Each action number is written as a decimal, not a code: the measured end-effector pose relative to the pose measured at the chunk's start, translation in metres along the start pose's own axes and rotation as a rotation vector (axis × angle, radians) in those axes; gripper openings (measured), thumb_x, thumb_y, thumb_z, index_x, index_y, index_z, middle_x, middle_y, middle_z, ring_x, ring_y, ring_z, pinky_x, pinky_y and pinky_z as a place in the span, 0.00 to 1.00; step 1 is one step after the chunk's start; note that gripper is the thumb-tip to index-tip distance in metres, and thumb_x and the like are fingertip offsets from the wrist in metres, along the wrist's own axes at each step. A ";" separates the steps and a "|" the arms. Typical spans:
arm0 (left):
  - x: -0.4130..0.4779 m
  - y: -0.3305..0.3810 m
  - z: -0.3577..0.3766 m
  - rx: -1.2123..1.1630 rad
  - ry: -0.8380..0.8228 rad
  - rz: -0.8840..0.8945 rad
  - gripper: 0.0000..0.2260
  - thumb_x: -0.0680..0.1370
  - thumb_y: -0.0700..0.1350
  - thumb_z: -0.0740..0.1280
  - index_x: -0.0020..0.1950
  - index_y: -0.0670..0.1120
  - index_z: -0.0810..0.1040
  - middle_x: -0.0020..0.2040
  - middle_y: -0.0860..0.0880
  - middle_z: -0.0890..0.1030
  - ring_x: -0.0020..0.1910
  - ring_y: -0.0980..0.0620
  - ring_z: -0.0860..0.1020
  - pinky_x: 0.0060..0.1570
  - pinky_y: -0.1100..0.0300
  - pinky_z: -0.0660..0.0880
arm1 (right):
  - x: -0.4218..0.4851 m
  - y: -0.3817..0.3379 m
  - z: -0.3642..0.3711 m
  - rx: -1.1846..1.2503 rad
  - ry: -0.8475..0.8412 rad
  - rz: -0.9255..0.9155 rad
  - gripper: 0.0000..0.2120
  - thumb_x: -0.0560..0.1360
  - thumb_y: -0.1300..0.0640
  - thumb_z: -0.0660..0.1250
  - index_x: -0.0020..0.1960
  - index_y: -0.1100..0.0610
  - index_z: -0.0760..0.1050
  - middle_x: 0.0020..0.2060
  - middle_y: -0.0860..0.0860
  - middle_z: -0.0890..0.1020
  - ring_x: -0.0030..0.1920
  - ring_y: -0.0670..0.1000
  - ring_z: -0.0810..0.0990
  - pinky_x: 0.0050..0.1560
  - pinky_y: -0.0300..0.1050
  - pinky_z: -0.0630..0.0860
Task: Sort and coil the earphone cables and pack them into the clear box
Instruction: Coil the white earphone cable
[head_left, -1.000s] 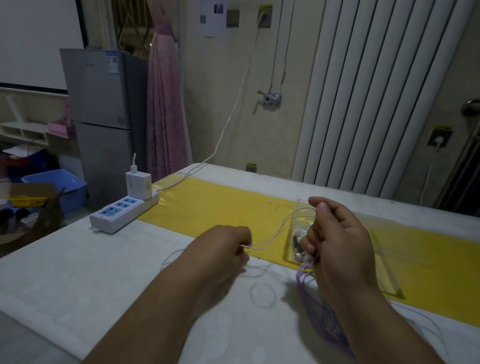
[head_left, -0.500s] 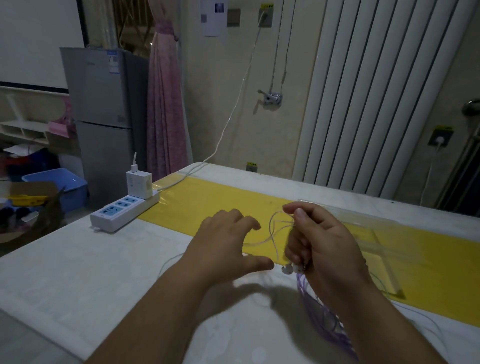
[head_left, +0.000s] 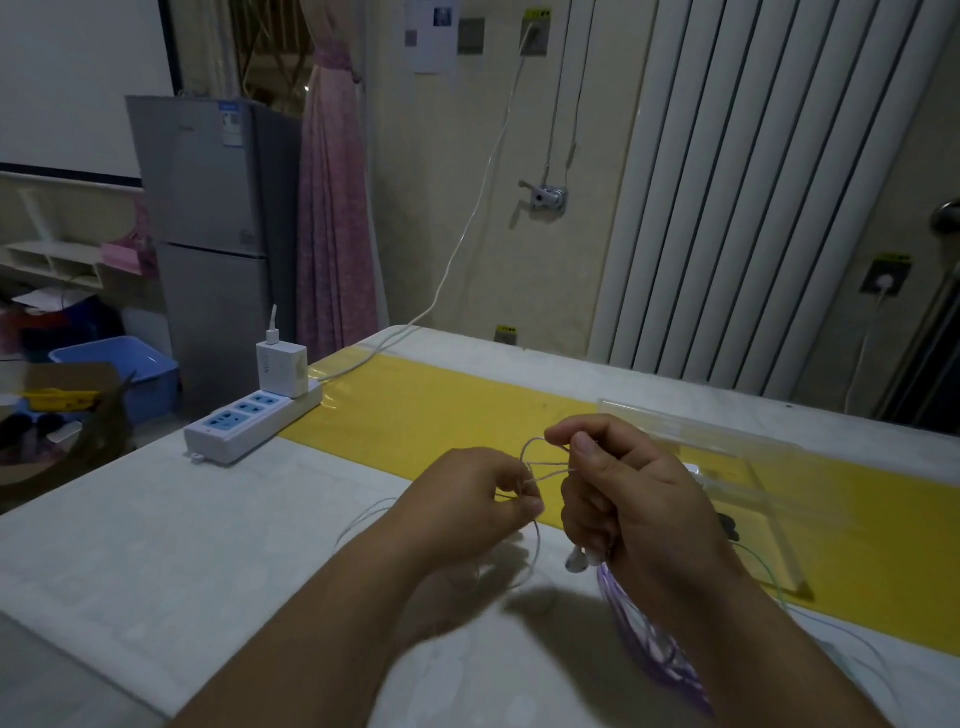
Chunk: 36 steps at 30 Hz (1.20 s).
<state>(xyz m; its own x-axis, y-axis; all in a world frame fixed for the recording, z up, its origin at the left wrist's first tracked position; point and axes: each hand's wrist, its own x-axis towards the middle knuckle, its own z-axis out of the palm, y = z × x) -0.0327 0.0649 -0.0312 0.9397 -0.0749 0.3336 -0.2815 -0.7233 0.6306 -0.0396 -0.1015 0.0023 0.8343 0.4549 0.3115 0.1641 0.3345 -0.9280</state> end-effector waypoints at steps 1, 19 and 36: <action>0.000 0.000 -0.001 -0.018 0.024 -0.016 0.03 0.75 0.48 0.70 0.41 0.52 0.80 0.42 0.55 0.81 0.45 0.57 0.77 0.47 0.60 0.72 | 0.000 -0.001 0.000 0.004 0.014 0.000 0.06 0.73 0.58 0.65 0.43 0.54 0.82 0.23 0.49 0.62 0.22 0.47 0.57 0.24 0.37 0.58; 0.001 -0.008 -0.026 0.201 0.288 -0.232 0.13 0.80 0.51 0.61 0.39 0.47 0.75 0.42 0.50 0.74 0.44 0.47 0.72 0.41 0.55 0.67 | 0.009 -0.003 -0.030 -0.516 0.697 -0.228 0.20 0.76 0.39 0.60 0.39 0.54 0.76 0.22 0.46 0.71 0.27 0.48 0.70 0.33 0.43 0.70; -0.008 0.006 -0.031 -0.647 0.084 -0.215 0.06 0.76 0.32 0.66 0.45 0.39 0.81 0.39 0.42 0.83 0.32 0.51 0.80 0.29 0.61 0.75 | 0.009 0.019 0.000 -0.217 0.523 0.016 0.16 0.82 0.50 0.57 0.39 0.55 0.72 0.20 0.44 0.62 0.22 0.46 0.59 0.28 0.41 0.58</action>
<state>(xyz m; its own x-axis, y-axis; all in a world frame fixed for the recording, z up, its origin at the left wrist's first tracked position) -0.0477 0.0826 -0.0086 0.9769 0.0970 0.1906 -0.1739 -0.1583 0.9720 -0.0287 -0.0908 -0.0128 0.9782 -0.0295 0.2054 0.2075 0.1285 -0.9698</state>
